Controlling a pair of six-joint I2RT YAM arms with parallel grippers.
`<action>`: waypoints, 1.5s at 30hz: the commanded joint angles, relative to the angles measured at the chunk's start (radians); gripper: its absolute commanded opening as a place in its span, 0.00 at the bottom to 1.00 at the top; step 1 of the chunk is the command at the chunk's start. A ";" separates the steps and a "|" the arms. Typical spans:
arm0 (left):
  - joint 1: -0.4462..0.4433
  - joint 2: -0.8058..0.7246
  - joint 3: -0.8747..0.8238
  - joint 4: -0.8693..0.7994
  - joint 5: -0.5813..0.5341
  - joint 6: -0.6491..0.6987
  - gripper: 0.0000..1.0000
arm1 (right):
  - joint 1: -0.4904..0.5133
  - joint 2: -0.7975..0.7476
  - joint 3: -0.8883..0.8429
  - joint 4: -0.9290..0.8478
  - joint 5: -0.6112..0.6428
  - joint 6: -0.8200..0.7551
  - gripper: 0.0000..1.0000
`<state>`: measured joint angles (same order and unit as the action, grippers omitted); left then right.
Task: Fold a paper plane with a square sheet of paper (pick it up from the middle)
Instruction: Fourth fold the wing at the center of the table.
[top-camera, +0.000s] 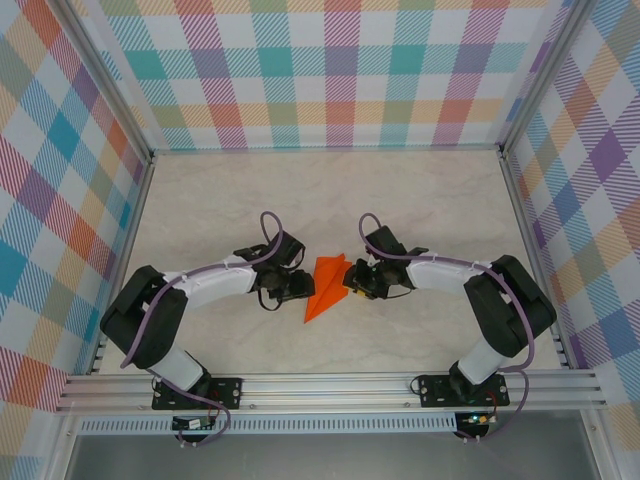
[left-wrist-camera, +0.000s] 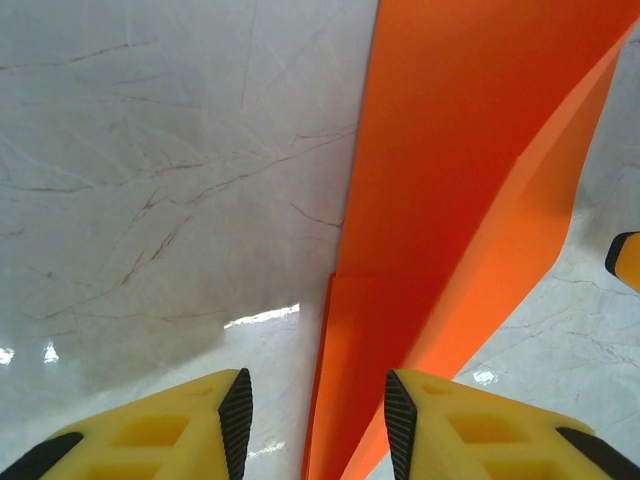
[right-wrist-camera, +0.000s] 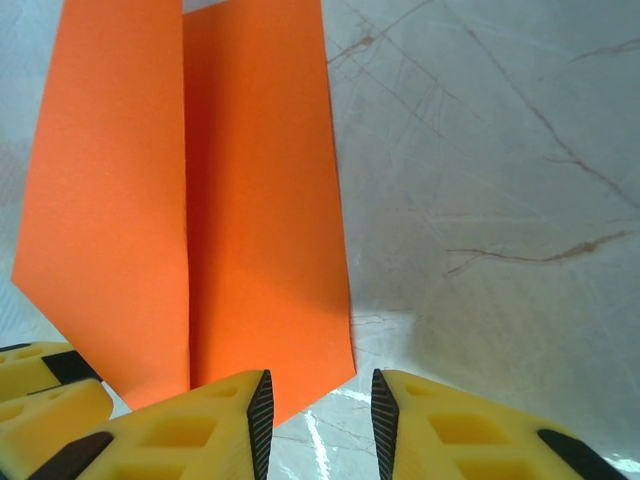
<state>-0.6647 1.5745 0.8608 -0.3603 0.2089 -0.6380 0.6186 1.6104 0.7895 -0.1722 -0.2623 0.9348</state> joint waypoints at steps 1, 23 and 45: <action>0.008 0.016 0.034 0.009 0.015 0.006 0.42 | 0.000 -0.012 -0.019 0.021 -0.017 0.018 0.35; 0.011 0.129 0.050 0.025 0.026 0.013 0.40 | 0.024 0.079 0.106 0.172 -0.145 0.030 0.16; 0.011 -0.080 0.019 -0.045 -0.006 -0.017 0.41 | 0.029 0.301 0.128 0.171 -0.107 0.021 0.11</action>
<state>-0.6582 1.5772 0.8940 -0.3752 0.2104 -0.6384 0.6422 1.8675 0.9314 0.0246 -0.3992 0.9646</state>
